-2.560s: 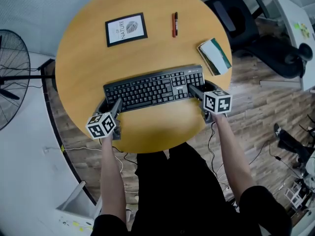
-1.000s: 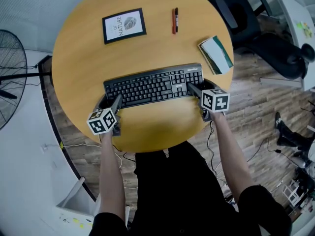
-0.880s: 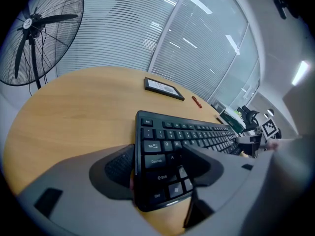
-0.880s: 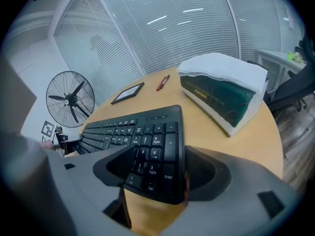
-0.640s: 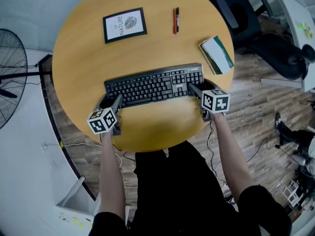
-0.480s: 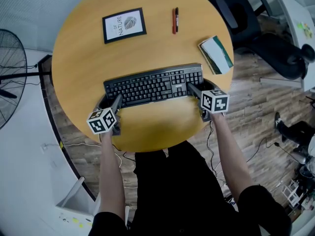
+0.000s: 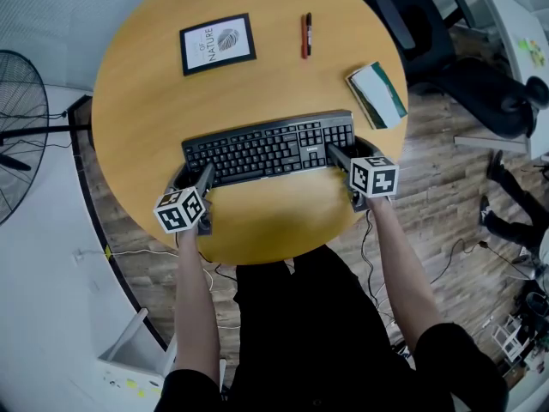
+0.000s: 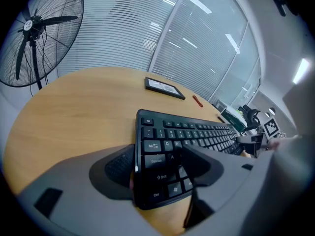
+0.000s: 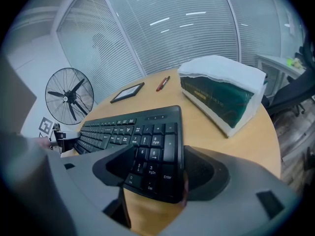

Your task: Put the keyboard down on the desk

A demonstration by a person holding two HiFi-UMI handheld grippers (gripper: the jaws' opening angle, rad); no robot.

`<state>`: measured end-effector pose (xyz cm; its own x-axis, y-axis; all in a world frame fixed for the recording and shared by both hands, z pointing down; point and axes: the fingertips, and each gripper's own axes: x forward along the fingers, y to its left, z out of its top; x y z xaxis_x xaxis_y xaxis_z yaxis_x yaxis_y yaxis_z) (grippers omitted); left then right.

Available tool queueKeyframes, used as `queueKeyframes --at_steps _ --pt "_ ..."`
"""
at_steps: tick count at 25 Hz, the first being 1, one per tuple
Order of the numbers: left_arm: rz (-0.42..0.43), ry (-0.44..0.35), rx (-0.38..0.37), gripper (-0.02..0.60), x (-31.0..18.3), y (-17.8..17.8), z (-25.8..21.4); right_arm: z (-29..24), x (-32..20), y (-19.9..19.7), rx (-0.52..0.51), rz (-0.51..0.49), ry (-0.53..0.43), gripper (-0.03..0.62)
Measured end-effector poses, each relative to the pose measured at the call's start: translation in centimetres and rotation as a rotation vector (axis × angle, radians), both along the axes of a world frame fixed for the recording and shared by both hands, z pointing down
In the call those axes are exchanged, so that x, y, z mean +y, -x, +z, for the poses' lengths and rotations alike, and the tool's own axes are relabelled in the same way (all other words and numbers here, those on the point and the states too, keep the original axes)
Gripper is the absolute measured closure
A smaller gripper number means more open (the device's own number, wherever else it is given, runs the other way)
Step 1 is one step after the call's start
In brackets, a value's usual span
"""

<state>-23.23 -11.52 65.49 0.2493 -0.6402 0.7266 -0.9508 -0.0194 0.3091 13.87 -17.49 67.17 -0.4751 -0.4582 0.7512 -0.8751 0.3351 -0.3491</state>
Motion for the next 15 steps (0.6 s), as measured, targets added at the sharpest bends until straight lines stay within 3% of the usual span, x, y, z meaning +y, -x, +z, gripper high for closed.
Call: queueKeyframes --at_steps 9,15 --pt "-0.041 0.023 -0.093 0.296 0.30 0.15 -0.34 -0.31 0.05 0.01 0.042 -0.002 0.008 0.269" --pt "-0.089 0.027 -0.114 0.298 0.54 0.44 -0.74 -0.83 0.24 -0.32 0.048 -0.005 -0.004 0.291"
